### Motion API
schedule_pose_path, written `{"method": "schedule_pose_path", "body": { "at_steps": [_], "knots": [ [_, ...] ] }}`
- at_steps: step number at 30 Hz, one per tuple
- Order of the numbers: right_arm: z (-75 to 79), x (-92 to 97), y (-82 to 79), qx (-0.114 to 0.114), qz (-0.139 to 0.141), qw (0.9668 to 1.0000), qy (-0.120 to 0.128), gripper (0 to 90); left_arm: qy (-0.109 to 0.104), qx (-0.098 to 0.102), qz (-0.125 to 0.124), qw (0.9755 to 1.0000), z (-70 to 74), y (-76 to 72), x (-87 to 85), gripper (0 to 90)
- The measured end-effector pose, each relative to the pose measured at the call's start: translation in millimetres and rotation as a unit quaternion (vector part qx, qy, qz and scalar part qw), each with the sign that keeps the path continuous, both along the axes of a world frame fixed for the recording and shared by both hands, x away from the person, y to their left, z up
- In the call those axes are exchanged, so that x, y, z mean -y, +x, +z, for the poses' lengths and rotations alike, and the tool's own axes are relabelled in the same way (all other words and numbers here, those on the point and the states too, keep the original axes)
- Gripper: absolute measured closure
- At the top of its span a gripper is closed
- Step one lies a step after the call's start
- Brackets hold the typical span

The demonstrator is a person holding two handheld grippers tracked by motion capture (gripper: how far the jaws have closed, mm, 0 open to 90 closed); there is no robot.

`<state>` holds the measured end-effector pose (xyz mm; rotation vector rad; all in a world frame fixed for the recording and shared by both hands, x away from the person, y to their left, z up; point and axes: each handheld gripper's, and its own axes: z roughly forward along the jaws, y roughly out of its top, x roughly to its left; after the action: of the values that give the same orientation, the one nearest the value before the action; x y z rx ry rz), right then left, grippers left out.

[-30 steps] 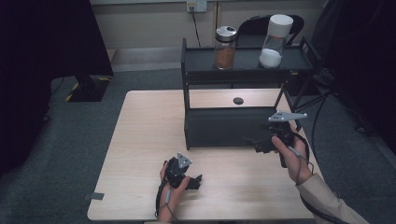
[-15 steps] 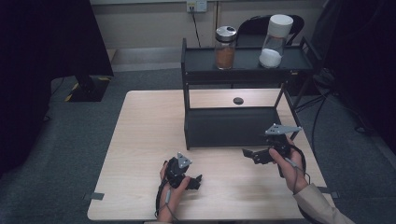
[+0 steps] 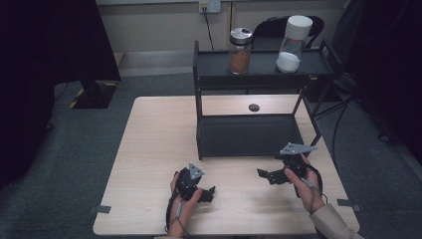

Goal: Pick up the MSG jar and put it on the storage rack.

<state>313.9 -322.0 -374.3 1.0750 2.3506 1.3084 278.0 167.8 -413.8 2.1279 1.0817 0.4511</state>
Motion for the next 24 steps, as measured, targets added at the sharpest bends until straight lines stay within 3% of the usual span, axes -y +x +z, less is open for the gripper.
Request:
{"method": "schedule_pose_path", "body": {
  "at_steps": [24],
  "knots": [
    [-34.5, 8.9, -17.0, -0.004, 0.018, 0.9982, -0.058, 1.2, 0.0, 0.0, 0.0, 1.0, 0.0, 0.0, 0.0, 0.0]
  ]
}}
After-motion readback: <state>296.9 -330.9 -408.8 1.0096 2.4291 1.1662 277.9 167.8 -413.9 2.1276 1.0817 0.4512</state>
